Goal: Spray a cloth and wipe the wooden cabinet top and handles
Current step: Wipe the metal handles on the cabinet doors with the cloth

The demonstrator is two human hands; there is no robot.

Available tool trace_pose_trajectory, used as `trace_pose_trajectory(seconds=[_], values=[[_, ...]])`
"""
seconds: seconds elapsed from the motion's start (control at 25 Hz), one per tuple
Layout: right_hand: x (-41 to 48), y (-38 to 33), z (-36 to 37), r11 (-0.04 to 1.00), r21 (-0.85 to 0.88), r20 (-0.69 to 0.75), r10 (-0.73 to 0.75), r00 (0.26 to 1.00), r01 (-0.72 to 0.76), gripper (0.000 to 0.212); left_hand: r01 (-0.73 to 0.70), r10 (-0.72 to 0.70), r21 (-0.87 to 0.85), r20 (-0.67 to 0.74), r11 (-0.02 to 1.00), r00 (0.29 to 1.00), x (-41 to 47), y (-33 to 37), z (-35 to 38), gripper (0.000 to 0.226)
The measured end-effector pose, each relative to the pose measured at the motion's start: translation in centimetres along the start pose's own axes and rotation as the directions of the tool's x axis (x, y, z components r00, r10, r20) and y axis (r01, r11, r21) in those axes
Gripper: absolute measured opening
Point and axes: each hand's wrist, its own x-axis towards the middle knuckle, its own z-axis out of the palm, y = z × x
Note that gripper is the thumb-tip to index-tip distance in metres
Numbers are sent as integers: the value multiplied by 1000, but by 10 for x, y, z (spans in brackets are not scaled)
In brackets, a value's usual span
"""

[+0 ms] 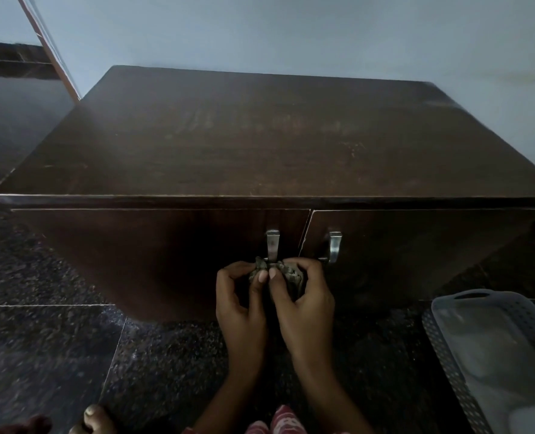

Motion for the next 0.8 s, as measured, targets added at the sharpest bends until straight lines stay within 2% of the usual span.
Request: trace_pose_trajectory(seconds=[0.12, 0.28, 0.52, 0.68, 0.8], values=[[3, -12, -4, 996, 8, -32, -85, 996, 85, 15, -46, 46, -12, 24, 999, 999, 8, 12, -1, 19], [4, -15, 0, 992, -18, -41, -126, 991, 125, 11, 1, 2, -45, 70, 999, 998, 14, 15, -3, 15], [3, 12, 7, 997, -58, -28, -45, 999, 43, 15, 57, -55, -39, 56, 998, 997, 5, -7, -5, 26], [11, 26, 15, 992, -118, -77, -61, 995, 52, 19, 55, -55, -6, 60, 998, 997, 12, -22, -3, 25], [13, 29, 15, 991, -133, -63, -22, 998, 14, 19, 65, -67, 40, 51, 997, 996, 8, -25, -2, 19]])
